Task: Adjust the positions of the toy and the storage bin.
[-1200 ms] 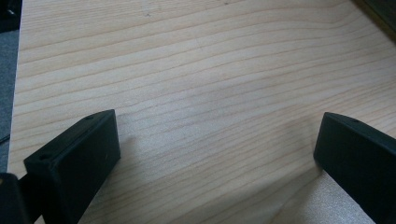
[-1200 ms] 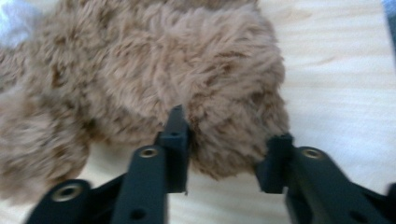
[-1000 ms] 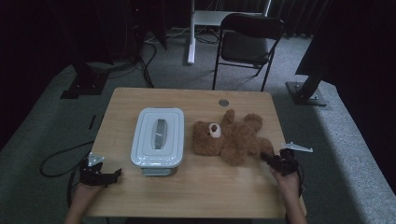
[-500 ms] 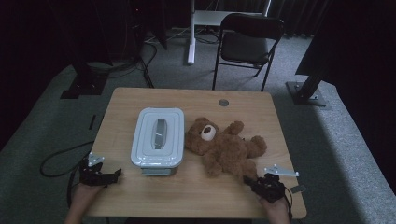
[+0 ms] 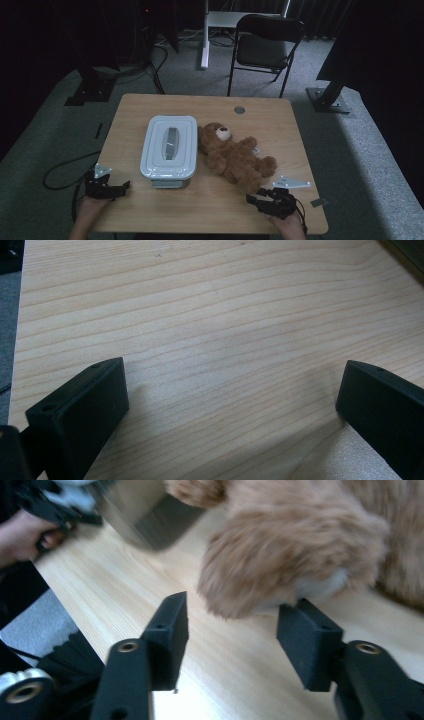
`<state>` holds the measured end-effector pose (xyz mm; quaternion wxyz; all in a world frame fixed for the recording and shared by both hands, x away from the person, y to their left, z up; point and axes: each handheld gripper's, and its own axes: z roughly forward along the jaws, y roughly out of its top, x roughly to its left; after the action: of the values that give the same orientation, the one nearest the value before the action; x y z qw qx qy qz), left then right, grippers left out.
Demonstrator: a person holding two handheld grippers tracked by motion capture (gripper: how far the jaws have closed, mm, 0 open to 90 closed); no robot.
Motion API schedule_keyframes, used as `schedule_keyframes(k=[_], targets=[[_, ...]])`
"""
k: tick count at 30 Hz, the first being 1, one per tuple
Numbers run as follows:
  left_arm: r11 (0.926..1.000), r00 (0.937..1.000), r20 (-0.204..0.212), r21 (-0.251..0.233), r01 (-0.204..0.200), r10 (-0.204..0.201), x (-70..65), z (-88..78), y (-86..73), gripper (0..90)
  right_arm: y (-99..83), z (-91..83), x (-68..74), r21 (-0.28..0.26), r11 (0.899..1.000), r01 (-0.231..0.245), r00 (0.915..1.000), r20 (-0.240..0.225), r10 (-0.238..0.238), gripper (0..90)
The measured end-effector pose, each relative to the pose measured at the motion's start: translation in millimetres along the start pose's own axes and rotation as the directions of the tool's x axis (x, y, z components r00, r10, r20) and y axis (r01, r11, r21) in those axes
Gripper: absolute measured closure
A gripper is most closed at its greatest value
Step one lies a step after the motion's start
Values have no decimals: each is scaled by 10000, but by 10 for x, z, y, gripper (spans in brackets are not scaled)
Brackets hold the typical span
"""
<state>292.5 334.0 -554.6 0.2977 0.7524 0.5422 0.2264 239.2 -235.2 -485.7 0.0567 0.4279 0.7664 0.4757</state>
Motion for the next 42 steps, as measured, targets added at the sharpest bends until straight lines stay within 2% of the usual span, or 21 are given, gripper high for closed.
schedule_keyframes(k=[1,3,6,9,11,15,17,20,23,27,29,31,32,33,34,38,39,40,41,42], targets=[[10000,10000,0,1,-2,2,0,0,0,11,57,-60,-3,-209,9997,102,9999,107,-100,426],[10000,10000,-2,3,-3,3,0,0,0,11,196,-170,-38,-592,9982,117,9998,-172,-128,404],[10000,10000,2,1,0,0,0,0,0,11,443,-273,-124,-1048,9943,195,9996,-169,-214,386],[10000,10000,5,1,16,-16,-1,-1,0,11,686,-283,-273,-1449,9893,195,9997,171,-172,370],[10000,10000,8,-1,14,-14,-1,0,0,11,824,-191,-404,-1226,9924,-38,9999,120,53,327],[10000,10000,6,1,14,-14,-1,-1,0,11,981,176,-597,-206,9995,-251,9997,32,252,228],[10000,10000,5,0,15,-15,-1,-1,0,11,1017,370,-681,220,9981,-568,9984,21,567,208],[10000,10000,8,-1,15,-15,-1,0,0,11,1053,607,-761,625,9949,-791,9968,-58,796,181],[10000,10000,6,1,16,-16,-1,-1,0,11,1065,805,-754,1120,9909,-740,9971,-88,755,156],[10000,10000,8,0,18,-18,-1,0,0,11,1031,1017,-644,1848,9825,-229,9997,-69,246,131],[10000,10000,8,-2,17,-17,-1,0,0,11,1002,1106,-587,2358,9718,80,9998,-187,-37,116],[10000,10000,4,1,21,-21,-1,-1,0,11,956,1199,-528,2746,9611,295,9995,33,-316,112],[10000,10000,3,0,13,-13,-1,0,0,11,924,1242,-495,2794,9590,476,9982,209,-556,113],[10000,10000,4,-4,17,-17,-1,0,-1,11,893,1276,-466,2796,9591,431,9983,268,-526,123],[10000,10000,3,-1,20,-20,-1,0,-1,11,868,1294,-433,2785,9584,625,9968,311,-741,142],[10000,10000,3,1,17,-17,-1,0,0,11,835,1325,-395,2781,9571,817,9911,784,-1073,245],[10000,10000,2,0,17,-17,-1,0,0,11,837,1343,-382,2804,9558,878,9891,895,-1171,264],[10000,10000,2,0,17,-17,-1,0,0,11,842,1358,-352,2853,9519,1119,9840,1021,-1463,302],[10000,10000,5,0,21,-21,-1,0,0,11,842,1358,-352,2853,9519,1119,9840,1021,-1463,302],[10000,10000,5,0,16,-16,-1,0,0,11,846,1364,-330,2841,9502,1281,9805,1078,-1644,338]])
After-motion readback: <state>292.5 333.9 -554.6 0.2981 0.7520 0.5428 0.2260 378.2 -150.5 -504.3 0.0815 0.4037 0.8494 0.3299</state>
